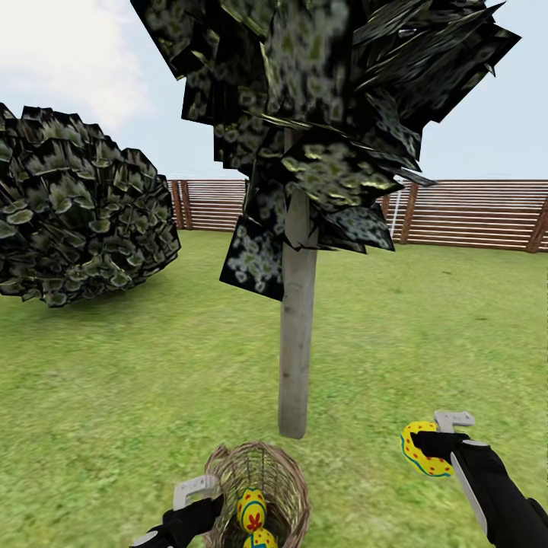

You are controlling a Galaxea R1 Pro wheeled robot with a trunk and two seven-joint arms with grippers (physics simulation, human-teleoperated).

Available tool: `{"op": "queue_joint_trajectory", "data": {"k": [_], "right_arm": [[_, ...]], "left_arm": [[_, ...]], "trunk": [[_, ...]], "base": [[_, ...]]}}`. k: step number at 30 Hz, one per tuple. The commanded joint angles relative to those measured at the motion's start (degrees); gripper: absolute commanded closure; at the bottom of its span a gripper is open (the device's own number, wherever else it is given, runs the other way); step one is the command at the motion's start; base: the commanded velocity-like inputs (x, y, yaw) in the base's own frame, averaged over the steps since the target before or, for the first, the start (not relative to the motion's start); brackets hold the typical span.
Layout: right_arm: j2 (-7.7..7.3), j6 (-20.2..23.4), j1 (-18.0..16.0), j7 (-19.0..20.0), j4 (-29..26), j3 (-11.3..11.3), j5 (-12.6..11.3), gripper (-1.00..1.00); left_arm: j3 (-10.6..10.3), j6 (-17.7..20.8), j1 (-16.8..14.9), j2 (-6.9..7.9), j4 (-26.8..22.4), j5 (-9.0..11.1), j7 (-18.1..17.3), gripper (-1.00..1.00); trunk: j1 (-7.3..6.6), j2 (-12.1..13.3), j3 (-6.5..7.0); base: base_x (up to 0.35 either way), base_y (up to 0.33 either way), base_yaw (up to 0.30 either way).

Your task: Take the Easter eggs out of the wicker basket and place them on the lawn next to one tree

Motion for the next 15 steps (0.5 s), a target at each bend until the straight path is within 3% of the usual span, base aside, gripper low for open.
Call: {"op": "queue_joint_trajectory", "data": {"k": [1,4,7,11,15], "right_arm": [[-0.32,0.62,-0.37,0.78,0.25,0.22,0.44,1.00],[-0.31,1.17,-1.32,0.82,1.21,1.18,0.45,1.00],[0.67,1.35,-1.53,0.71,2.18,2.15,0.62,1.00],[0.88,1.37,-1.56,0.69,3.46,3.44,0.58,1.00],[1.01,1.28,-1.56,0.69,4.75,3.87,0.57,1.00]], "left_arm": [[0.21,-0.10,-0.03,0.35,-0.43,0.40,0.60,-1.00],[1.00,-0.82,-0.01,1.33,-0.61,0.42,0.63,-1.00],[1.98,-1.38,-0.01,2.30,-0.81,0.80,-0.01,-1.00],[2.70,-1.79,-0.03,3.60,-1.25,0.92,-0.42,-1.00],[2.57,-1.80,-0.02,4.90,-1.21,0.87,-0.42,-1.00]], "trunk": [[0.00,-0.04,-0.07],[0.00,-0.04,-0.07],[0.00,-0.04,-0.07],[0.00,-0.04,-0.07],[0.00,-0.04,-0.06]], "base": [[0.000,0.000,0.000],[0.000,0.000,0.000],[-0.048,-0.049,0.000],[-0.187,-0.209,0.000],[0.013,-0.291,0.002]]}}
